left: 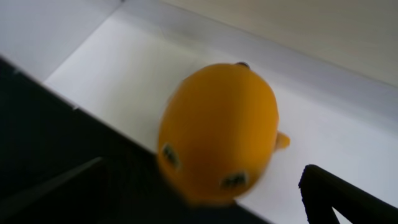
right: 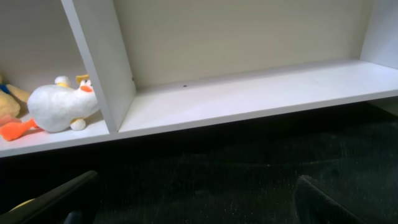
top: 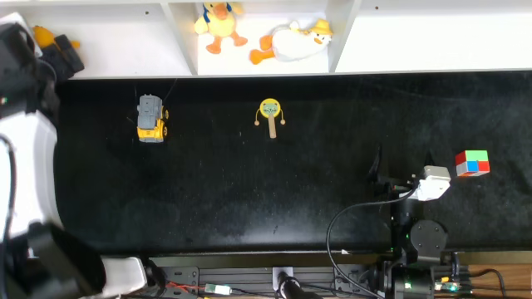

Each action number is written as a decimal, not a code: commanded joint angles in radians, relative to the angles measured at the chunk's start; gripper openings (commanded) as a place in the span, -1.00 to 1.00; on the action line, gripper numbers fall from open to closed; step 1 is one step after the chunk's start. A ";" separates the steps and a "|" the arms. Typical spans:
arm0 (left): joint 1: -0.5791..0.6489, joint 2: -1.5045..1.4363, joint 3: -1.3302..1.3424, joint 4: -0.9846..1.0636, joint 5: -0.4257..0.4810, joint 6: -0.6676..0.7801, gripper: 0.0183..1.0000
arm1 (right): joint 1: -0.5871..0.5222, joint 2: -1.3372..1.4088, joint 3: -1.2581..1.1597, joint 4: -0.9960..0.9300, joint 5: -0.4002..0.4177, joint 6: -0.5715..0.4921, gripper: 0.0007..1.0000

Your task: Store Toys

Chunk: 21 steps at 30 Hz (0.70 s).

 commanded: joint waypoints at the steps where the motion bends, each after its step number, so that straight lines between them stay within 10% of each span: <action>1: -0.003 -0.208 -0.183 0.002 0.006 0.006 1.00 | -0.001 -0.010 -0.013 0.005 -0.003 0.005 0.99; 7: -0.016 -0.473 -0.473 -0.074 0.148 -0.040 1.00 | -0.001 -0.010 -0.013 0.005 -0.003 0.005 0.99; 21: -0.304 -0.417 -0.494 -0.285 0.071 -0.050 1.00 | -0.001 -0.010 -0.013 0.005 -0.003 0.005 0.99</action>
